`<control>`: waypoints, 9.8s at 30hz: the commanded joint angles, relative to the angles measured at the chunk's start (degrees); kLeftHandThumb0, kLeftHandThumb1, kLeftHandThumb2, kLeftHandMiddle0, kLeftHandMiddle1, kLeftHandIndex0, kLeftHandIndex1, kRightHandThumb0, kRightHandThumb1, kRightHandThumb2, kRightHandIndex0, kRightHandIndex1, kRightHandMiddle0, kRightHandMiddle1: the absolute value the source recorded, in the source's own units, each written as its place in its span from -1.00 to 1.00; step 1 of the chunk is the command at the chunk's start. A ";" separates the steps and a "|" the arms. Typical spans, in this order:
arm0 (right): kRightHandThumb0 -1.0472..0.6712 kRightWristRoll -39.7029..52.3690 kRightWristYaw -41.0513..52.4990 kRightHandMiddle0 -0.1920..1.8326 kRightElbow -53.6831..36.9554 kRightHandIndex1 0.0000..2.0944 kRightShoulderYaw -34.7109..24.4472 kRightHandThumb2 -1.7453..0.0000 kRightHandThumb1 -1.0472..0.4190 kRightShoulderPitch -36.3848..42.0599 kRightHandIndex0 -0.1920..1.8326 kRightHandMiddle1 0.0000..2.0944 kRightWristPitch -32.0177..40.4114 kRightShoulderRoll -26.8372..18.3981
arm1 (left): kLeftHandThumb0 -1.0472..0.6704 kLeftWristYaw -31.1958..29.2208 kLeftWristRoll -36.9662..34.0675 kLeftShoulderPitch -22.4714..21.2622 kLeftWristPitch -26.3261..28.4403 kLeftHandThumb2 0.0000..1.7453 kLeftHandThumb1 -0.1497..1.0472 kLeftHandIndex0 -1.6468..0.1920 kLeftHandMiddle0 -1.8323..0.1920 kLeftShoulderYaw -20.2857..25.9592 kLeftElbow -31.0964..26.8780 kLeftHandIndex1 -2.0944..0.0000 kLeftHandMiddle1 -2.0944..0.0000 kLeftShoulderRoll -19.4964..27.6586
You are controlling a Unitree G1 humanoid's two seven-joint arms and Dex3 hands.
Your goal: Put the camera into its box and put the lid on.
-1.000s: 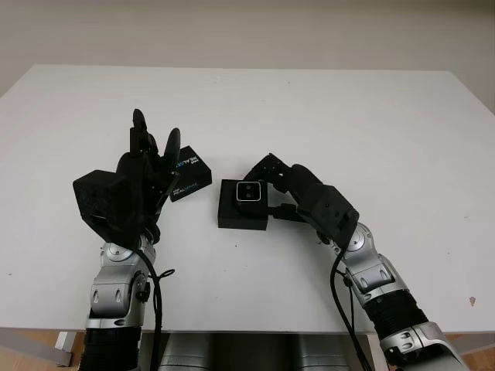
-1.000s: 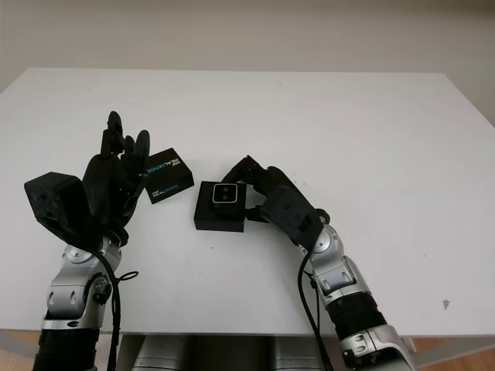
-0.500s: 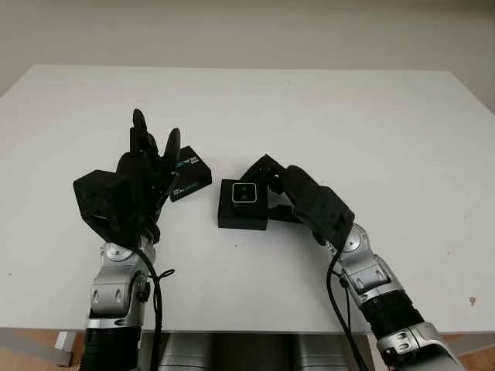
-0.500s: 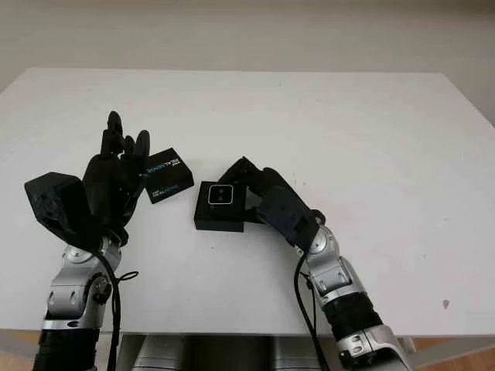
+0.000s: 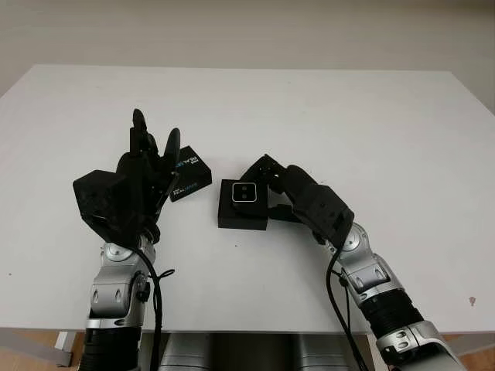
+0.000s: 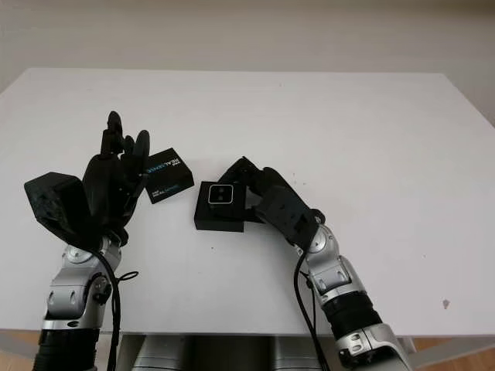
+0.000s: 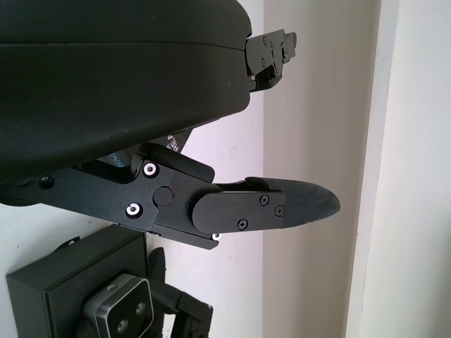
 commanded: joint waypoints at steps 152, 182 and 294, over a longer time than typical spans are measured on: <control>-0.93 -41.58 3.69 -1.00 -3.36 -0.99 23.36 0.19 -1.00 -14.26 -0.99 -0.99 -24.08 -16.10 | -0.63 1.72 -0.22 3.00 2.82 -0.54 1.00 1.00 1.00 -1.10 -6.23 1.00 1.00 -2.11; -0.91 -21.97 14.97 -1.00 4.91 -1.00 18.14 0.23 -1.00 -14.41 -1.00 -1.00 -22.21 -11.16 | -0.64 1.41 0.21 3.86 2.07 -0.55 1.00 1.00 1.00 -0.43 -6.53 1.00 1.00 -1.48; -0.73 19.38 8.80 -1.00 -21.58 -1.00 -19.62 0.09 -1.00 -3.14 -1.00 -1.00 18.91 -16.34 | -0.57 -8.75 37.97 -23.37 -19.21 -0.94 0.75 0.67 0.77 -22.65 43.10 0.93 0.92 26.47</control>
